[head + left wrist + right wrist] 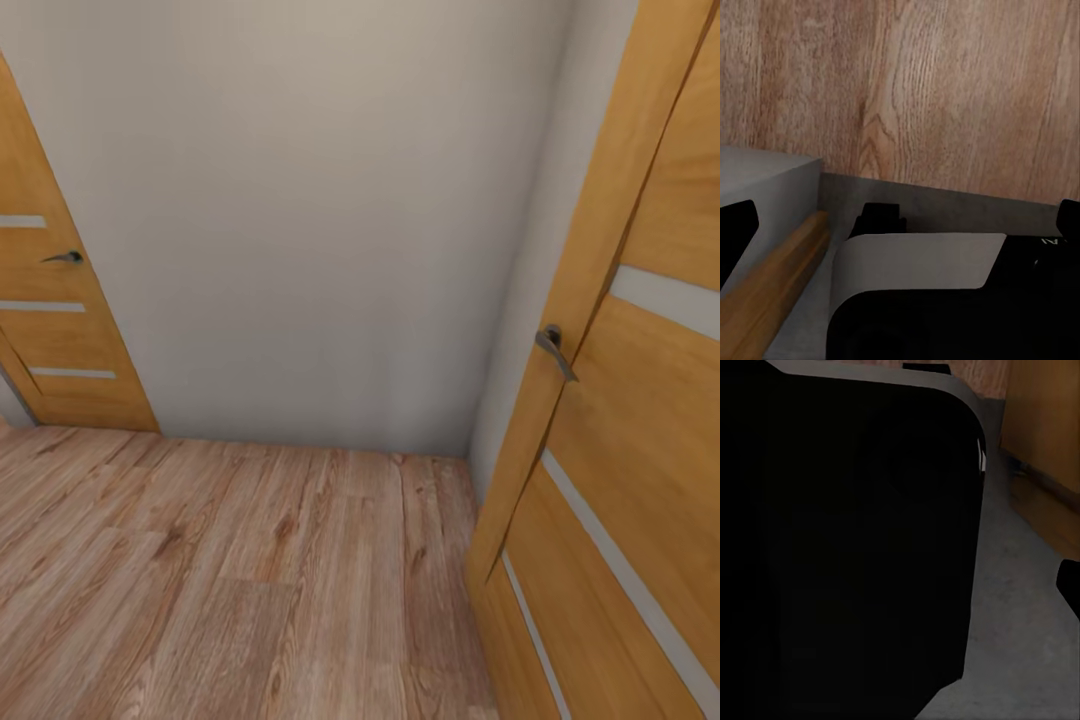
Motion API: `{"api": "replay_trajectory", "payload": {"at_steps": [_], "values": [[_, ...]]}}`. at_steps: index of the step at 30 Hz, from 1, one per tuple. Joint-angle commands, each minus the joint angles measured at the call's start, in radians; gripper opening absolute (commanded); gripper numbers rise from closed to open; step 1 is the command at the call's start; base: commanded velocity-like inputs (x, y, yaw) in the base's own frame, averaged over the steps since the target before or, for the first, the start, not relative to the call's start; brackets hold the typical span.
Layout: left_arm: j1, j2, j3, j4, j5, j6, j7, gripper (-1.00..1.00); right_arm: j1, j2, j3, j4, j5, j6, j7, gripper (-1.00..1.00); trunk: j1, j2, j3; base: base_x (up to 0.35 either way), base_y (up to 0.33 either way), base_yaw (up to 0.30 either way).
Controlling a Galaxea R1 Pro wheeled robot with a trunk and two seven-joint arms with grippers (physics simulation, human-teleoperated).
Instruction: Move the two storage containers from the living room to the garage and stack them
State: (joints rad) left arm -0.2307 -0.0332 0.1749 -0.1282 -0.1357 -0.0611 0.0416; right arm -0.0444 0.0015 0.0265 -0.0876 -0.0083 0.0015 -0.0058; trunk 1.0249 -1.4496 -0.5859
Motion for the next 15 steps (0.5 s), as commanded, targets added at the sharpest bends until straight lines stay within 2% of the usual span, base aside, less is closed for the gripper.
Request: {"api": "replay_trajectory", "payload": {"at_steps": [1,15], "values": [[-0.001,-0.001,0.008,0.001,-0.01,-0.004,0.003,1.0,0.0,0.0,0.003,0.0,-0.001,0.0,-0.001,1.0,0.0,0.0,-0.001,0.068,0.001,0.0],[-0.001,-0.001,0.008,0.001,-0.01,-0.005,0.003,1.0,0.0,0.0,0.002,-0.001,-0.001,0.0,0.0,1.0,0.0,0.0,-0.001,0.015,0.0,0.0]]}}
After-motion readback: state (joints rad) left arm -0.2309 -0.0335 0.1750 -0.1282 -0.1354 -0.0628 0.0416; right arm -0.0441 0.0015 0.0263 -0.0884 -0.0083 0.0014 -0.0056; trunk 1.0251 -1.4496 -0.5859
